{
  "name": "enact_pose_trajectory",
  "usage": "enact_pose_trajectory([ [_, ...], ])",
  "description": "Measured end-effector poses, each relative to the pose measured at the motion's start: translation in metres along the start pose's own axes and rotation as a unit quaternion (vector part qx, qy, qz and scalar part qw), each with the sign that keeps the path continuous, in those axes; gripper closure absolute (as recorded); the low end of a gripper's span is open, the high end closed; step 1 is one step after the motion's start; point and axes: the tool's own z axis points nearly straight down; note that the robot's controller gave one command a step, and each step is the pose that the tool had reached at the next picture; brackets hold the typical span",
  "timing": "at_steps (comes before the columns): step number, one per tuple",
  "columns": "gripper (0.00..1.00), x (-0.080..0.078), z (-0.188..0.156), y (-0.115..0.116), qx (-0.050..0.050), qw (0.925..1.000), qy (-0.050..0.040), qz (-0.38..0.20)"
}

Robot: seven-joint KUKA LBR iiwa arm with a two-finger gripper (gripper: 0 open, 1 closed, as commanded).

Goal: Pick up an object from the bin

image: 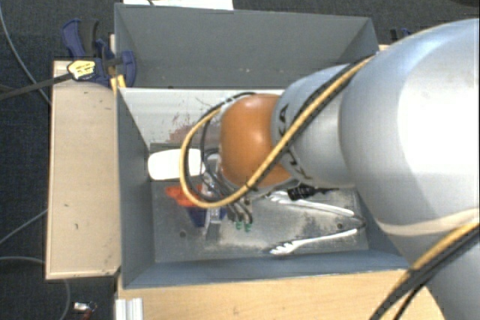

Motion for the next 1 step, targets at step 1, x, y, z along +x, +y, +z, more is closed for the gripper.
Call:
enact_pose_trajectory([
  [1, 1.0, 0.0, 0.0, 0.0, 0.0, 1.0, 0.0, 0.001],
])
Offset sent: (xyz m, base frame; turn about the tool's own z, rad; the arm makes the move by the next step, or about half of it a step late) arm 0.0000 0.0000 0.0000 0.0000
